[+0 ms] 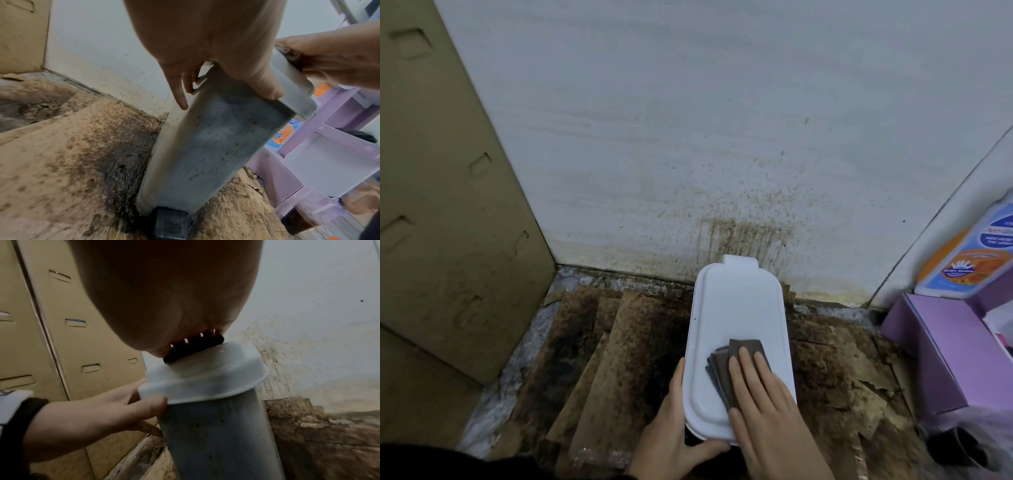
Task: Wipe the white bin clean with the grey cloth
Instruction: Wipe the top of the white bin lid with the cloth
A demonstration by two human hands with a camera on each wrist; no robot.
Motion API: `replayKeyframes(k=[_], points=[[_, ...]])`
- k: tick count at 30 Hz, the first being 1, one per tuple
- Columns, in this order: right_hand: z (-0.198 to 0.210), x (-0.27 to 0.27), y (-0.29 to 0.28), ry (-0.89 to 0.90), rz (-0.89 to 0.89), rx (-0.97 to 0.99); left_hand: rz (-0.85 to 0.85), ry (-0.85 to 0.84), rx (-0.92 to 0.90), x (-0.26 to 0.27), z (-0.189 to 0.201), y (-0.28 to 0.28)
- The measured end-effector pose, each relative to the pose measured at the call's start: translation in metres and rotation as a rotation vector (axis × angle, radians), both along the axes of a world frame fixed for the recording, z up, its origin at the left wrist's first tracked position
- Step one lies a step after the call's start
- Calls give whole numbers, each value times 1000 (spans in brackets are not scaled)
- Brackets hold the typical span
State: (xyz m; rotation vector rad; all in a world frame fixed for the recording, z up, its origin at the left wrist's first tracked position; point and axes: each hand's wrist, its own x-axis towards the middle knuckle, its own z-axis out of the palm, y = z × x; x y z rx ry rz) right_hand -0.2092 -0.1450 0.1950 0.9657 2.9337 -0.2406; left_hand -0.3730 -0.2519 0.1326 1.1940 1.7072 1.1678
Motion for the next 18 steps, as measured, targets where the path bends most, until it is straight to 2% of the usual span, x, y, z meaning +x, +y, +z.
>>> replayKeyframes(k=[5, 10, 18], points=[[13, -14, 15, 39, 39, -13, 8, -19, -10, 1, 0, 1], [21, -48, 36, 61, -59, -35, -7, -15, -25, -2, -2, 0], [9, -45, -6, 100, -81, -23, -60, 54, -105, -4, -1, 1]])
